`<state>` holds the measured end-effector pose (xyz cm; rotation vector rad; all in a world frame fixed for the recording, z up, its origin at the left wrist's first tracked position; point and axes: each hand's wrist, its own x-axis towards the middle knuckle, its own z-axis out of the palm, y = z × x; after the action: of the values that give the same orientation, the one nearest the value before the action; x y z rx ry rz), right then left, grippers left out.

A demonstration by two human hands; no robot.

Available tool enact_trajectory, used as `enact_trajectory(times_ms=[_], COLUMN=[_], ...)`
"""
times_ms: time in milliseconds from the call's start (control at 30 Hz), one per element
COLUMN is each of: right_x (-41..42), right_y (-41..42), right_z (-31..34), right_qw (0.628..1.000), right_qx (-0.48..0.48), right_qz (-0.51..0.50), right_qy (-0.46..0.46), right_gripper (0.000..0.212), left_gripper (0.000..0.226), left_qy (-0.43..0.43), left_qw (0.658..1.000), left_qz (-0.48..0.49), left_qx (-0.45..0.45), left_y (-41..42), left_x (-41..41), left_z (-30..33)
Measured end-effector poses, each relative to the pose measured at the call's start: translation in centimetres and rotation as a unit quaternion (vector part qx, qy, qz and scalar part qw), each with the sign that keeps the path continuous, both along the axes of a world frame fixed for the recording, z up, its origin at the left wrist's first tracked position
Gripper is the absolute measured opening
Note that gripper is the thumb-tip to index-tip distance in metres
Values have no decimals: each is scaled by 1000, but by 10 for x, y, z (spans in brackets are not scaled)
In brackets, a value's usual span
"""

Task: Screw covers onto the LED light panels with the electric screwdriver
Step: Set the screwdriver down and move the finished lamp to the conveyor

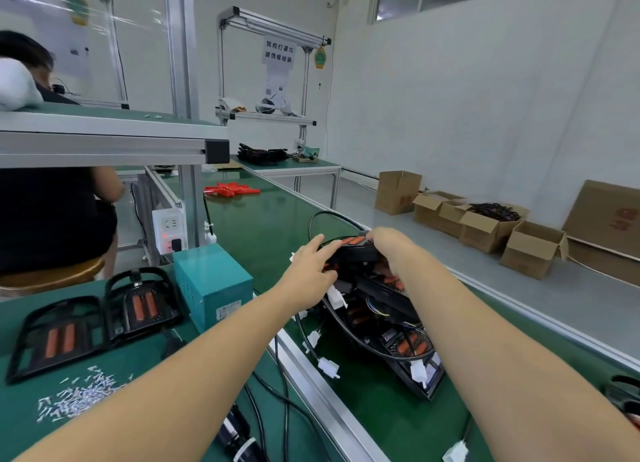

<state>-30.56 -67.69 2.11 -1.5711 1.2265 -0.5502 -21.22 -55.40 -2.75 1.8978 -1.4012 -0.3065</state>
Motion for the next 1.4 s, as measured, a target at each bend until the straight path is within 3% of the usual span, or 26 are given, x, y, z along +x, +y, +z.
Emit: enact_trajectory(times_ms=[100, 167, 233, 333, 700, 900, 1067, 1267, 1400], right_x=[-3, -5, -2, 0, 3, 11, 22, 51, 73], right_y=[-3, 0, 6, 12, 18, 27, 48, 107, 155], right_z=[5, 7, 3, -6, -16, -15, -12, -22, -42], right_qw=[973, 946, 910, 860, 830, 842, 824, 807, 784], right_qx=[-140, -243, -329, -389, -406, -383, -420, -468, -450], right_qz=[-10, -6, 72, 137, 103, 119, 114, 196, 297], right_qy=[183, 217, 241, 301, 367, 361, 364, 302, 308], right_gripper=[35, 45, 45, 43, 38, 40, 38, 42, 52], left_gripper=[54, 54, 54, 54, 52, 77, 79, 77, 78], left_qy=[-41, -59, -65, -69, -19, 53, 70, 60, 1], left_qw=[999, 998, 997, 997, 999, 997, 993, 991, 983], left_qz=[7, 12, 14, 15, 14, 52, 92, 121, 161], left_qx=[15, 25, 31, 45, 45, 24, 16, 23, 86], left_y=[-1, -2, -1, 1, 35, 70, 106, 154, 186], left_x=[3, 4, 4, 4, 9, 23, 38, 50, 57], left_z=[-1, -2, -4, -4, -3, -10, -16, -22, -22])
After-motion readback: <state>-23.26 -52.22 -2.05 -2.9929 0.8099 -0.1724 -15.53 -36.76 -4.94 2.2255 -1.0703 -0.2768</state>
